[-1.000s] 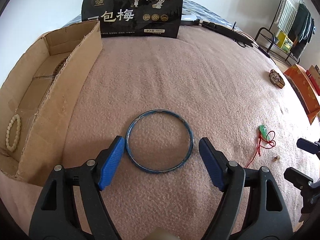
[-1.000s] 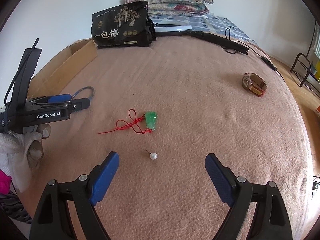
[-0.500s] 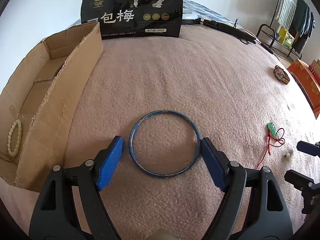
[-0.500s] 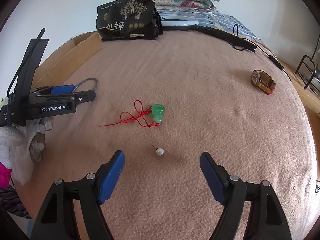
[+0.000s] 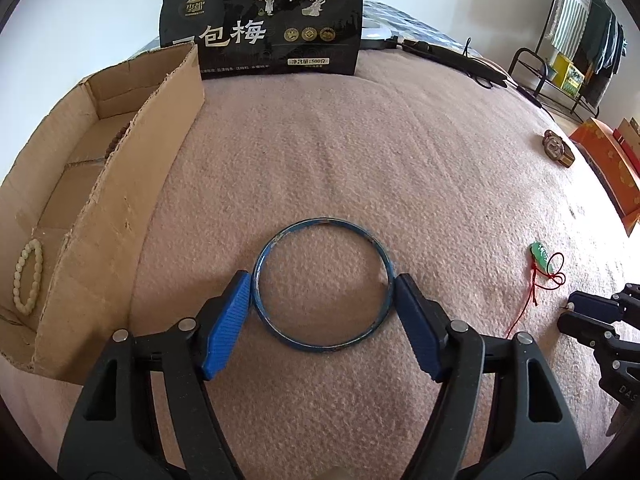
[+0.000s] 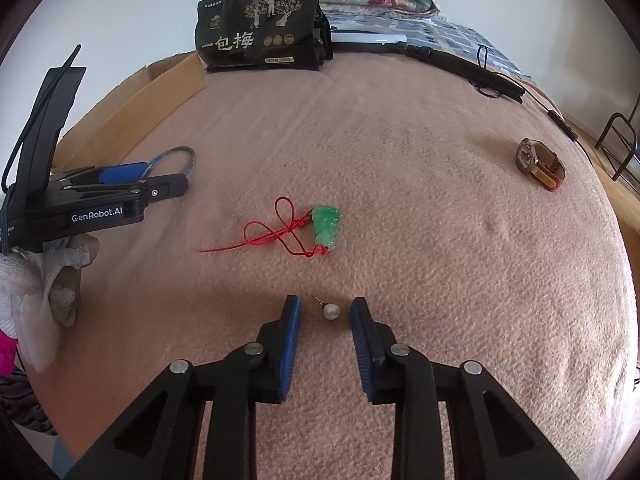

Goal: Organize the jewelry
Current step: 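Grasp the blue bangle with the left tool while the right tool grasps the pearl stud, then carry the bangle with the left tool while the right tool carries the stud to the box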

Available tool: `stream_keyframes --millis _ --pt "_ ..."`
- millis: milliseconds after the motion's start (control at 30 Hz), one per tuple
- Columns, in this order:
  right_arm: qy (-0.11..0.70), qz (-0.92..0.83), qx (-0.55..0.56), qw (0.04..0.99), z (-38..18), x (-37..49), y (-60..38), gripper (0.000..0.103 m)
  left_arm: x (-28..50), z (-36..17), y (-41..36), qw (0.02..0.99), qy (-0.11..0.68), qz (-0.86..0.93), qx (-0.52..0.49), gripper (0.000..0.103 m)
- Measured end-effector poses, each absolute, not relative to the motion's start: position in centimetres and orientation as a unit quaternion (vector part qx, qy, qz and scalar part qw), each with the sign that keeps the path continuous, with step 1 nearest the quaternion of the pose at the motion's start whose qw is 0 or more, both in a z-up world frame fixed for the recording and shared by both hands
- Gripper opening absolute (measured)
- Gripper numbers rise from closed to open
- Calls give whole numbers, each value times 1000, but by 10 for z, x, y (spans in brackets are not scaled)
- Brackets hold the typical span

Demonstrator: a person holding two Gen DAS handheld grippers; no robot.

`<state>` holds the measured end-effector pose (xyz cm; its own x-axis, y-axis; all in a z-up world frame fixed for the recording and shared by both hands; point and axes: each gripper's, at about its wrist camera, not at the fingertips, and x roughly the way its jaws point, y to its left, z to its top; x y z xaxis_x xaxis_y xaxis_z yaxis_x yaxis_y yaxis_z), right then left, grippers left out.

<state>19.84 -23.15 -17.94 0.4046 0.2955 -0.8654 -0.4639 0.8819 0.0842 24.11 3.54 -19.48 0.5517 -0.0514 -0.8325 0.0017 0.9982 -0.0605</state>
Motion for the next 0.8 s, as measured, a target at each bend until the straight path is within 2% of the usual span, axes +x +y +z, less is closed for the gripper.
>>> stream_keyframes --millis 67,133,800 --pt "495 228 -87 834 -179 197 -230 9 240 -194 35 881 473 -16 -25 74" --pt "494 229 -87 834 -178 196 -229 6 239 -193 35 881 473 -17 -27 74" --pt "464 230 -69 852 -148 188 -236 6 221 -162 27 891 452 -33 -32 74"
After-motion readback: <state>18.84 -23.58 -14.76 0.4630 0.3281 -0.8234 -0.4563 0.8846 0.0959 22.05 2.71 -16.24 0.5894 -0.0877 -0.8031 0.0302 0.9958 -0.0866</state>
